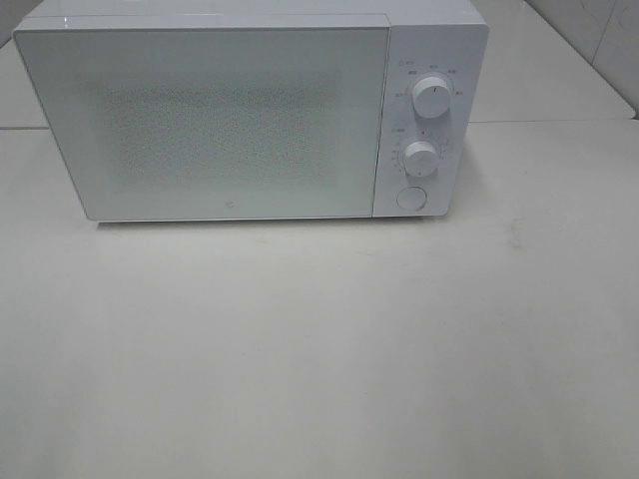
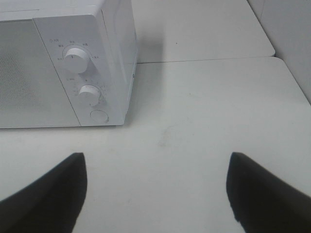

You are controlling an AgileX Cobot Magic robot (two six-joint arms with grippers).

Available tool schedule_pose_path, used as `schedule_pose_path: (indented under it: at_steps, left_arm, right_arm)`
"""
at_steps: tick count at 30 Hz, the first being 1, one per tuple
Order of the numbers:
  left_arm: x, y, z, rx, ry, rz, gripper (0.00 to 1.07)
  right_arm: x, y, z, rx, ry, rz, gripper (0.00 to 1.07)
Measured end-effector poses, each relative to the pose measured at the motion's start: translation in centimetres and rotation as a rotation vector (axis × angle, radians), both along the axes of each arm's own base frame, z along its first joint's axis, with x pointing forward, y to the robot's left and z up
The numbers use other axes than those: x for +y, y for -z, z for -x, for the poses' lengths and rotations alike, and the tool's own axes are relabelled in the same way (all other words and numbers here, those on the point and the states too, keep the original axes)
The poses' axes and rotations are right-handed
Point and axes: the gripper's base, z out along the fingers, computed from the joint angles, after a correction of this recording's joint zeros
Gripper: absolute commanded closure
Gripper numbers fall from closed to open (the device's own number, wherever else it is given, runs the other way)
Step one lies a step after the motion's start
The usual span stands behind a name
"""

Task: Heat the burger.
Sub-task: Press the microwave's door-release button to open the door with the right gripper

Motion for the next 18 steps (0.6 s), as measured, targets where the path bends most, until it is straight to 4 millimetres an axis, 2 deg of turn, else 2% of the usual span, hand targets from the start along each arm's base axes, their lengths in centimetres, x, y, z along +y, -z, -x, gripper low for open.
schedule_pose_path:
  at_steps: [2, 6, 7, 18]
  left_arm:
    - [0.0, 0.0, 0.0, 0.000, 0.000, 0.000, 0.06]
    - [0.0, 0.0, 0.0, 0.000, 0.000, 0.000, 0.06]
    - [0.0, 0.0, 0.0, 0.000, 0.000, 0.000, 0.06]
    - [0.0, 0.0, 0.0, 0.000, 0.000, 0.000, 0.06]
  right_arm:
    - [0.1, 0.0, -1.4, -0.001, 0.000, 0.000, 0.31]
    - [0.2, 0.1, -2.8, 0.012, 0.000, 0.001, 0.31]
    - [0.2, 0.4, -3.8, 0.029, 0.000, 0.002, 0.31]
    - [0.5, 1.8, -8.1, 0.049, 0.001, 0.000, 0.31]
